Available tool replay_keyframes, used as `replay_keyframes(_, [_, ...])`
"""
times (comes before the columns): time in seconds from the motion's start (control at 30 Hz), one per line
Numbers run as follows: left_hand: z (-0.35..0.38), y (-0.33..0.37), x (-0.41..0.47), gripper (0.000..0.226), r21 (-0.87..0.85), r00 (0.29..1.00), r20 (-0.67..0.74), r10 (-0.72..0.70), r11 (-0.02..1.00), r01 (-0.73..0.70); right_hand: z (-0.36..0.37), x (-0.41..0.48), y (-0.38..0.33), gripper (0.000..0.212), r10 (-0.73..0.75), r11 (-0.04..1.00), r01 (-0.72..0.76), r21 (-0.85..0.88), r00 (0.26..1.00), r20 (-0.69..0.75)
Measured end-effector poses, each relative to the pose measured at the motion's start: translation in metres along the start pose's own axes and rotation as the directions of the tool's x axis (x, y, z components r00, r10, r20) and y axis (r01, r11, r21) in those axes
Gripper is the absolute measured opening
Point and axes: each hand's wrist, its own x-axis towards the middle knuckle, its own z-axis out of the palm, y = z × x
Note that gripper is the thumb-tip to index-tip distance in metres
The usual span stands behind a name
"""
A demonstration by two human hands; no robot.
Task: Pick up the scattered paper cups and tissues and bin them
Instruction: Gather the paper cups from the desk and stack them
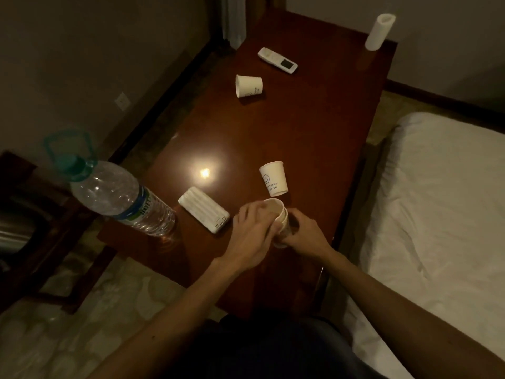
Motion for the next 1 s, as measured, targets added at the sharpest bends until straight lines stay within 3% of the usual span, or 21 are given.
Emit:
replay_keyframes(0.1, [0.001, 0.005, 0.005, 0.054, -0.14, 0.999, 0.039, -0.008, 0.99, 0.013, 0.005, 0.004, -0.013, 0.053, 0.037, 0.999, -0.034, 0.029, 0.995, -0.089])
replay_keyframes(0.2, [-0.004, 0.002, 0.016, 0.066, -0.415, 0.992, 0.073, -0.101, 0.902, 0.122, 0.004, 0.015, -0.027, 0.042, 0.108, 0.99, -0.097, 0.104, 0.988, -0.112])
replay_keyframes(0.3, [-0.014, -0.003, 0.029, 0.091, -0.722, 0.951, 0.063, -0.304, 0.644, 0.253, -0.002, 0.032, -0.045, 0.056, 0.123, 0.978, -0.104, 0.18, 0.988, -0.097])
replay_keyframes(0.37, [-0.015, -0.01, 0.035, 0.093, -0.845, 0.923, 0.114, -0.368, 0.453, 0.285, -0.004, 0.043, -0.053, 0.064, 0.065, 0.998, -0.064, 0.022, 0.997, -0.05])
replay_keyframes(0.43, [-0.014, -0.021, 0.041, 0.084, -0.834, 0.886, 0.112, -0.45, 0.443, 0.33, -0.01, 0.055, -0.057, 0.079, -0.018, 0.994, 0.036, -0.101, 0.986, 0.166])
replay_keyframes(0.5, [-0.012, -0.037, 0.045, 0.086, -0.817, 0.823, 0.056, -0.565, 0.449, 0.363, -0.024, 0.077, -0.054, 0.089, -0.115, 0.954, 0.201, -0.222, 0.931, 0.348])
replay_keyframes(0.53, [-0.011, -0.044, 0.045, 0.092, -0.81, 0.794, 0.034, -0.607, 0.449, 0.378, -0.031, 0.093, -0.05, 0.088, -0.175, 0.909, 0.275, -0.315, 0.934, 0.312])
replay_keyframes(0.57, [-0.011, -0.049, 0.046, 0.098, -0.802, 0.77, 0.024, -0.638, 0.447, 0.396, -0.037, 0.112, -0.046, 0.086, -0.225, 0.859, 0.285, -0.425, 0.956, 0.187])
replay_keyframes(0.63, [-0.009, -0.051, 0.045, 0.106, -0.796, 0.724, 0.022, -0.69, 0.426, 0.43, -0.041, 0.149, -0.044, 0.087, -0.217, 0.827, 0.161, -0.539, 0.975, -0.042])
replay_keyframes(0.67, [-0.007, -0.049, 0.045, 0.108, -0.799, 0.707, 0.005, -0.707, 0.422, 0.429, -0.039, 0.166, -0.044, 0.089, -0.16, 0.839, 0.106, -0.535, 0.985, -0.057])
replay_keyframes(0.73, [-0.004, -0.038, 0.046, 0.109, -0.799, 0.685, -0.027, -0.728, 0.428, 0.423, -0.031, 0.186, -0.039, 0.087, -0.046, 0.829, 0.073, -0.555, 0.997, 0.062])
replay_keyframes(0.83, [-0.004, -0.022, 0.048, 0.107, -0.781, 0.658, -0.06, -0.751, 0.445, 0.437, -0.029, 0.195, -0.03, 0.063, -0.013, 0.813, 0.107, -0.572, 0.986, 0.166])
replay_keyframes(0.93, [-0.011, -0.002, 0.043, 0.099, -0.754, 0.62, -0.083, -0.78, 0.456, 0.473, -0.041, 0.193, -0.046, 0.055, -0.058, 0.891, 0.139, -0.433, 0.979, 0.195])
replay_keyframes(1.0, [-0.019, 0.009, 0.036, 0.094, -0.737, 0.611, -0.077, -0.788, 0.458, 0.498, -0.05, 0.183, -0.074, 0.055, -0.127, 0.958, 0.164, -0.236, 0.978, 0.163])
